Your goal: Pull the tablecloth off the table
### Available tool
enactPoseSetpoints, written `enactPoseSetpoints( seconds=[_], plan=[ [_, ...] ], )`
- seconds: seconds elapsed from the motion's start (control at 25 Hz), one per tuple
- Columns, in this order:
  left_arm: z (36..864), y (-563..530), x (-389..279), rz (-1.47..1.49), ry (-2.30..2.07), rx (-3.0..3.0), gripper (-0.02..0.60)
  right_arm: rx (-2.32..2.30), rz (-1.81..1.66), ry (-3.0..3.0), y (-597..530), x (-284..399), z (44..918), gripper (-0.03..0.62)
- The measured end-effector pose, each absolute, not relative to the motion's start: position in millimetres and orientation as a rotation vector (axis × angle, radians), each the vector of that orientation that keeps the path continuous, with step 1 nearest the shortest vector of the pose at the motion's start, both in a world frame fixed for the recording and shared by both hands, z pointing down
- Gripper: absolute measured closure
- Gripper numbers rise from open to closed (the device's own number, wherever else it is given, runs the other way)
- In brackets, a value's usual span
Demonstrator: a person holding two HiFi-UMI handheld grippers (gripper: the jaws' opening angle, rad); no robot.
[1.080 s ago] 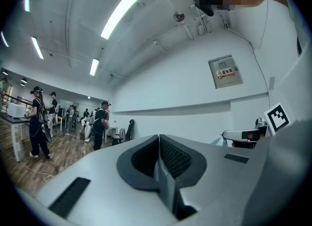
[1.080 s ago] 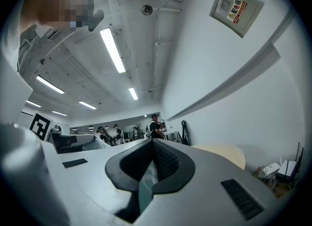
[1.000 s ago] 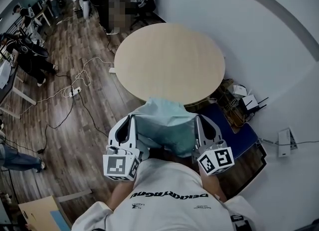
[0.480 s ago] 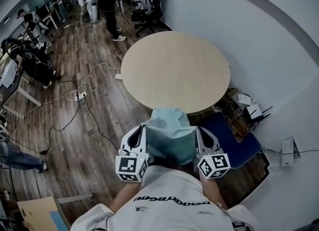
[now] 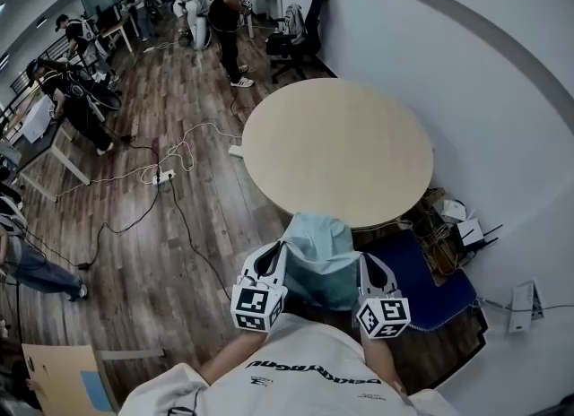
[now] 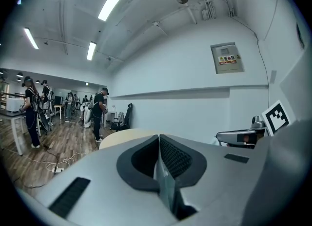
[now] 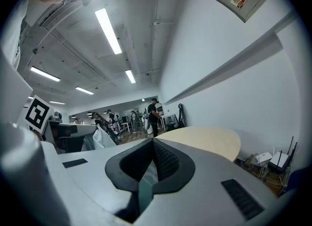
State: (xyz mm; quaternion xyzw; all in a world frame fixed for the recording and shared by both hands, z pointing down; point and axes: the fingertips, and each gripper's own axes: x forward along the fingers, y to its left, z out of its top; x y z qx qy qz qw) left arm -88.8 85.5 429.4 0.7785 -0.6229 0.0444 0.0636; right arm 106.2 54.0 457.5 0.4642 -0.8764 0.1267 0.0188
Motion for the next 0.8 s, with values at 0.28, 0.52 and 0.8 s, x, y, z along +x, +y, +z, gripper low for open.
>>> enactPoseSetpoints(
  seconds=[0.28, 0.52, 0.8],
  plan=[
    [444, 87, -89, 0.159, -1.863, 2.342, 0.563, 1.438, 0.415, -2.696, 52, 103, 469, 0.562],
    [455, 90, -87, 0.173, -1.848, 2.342, 0.563, 1.445, 0.427, -2.677, 54, 104, 477, 0.562],
    [460, 90, -86, 0.19, -1.835, 2.356, 0.563, 1.455, 0.431, -2.669, 54, 104, 481, 0.562]
  ],
)
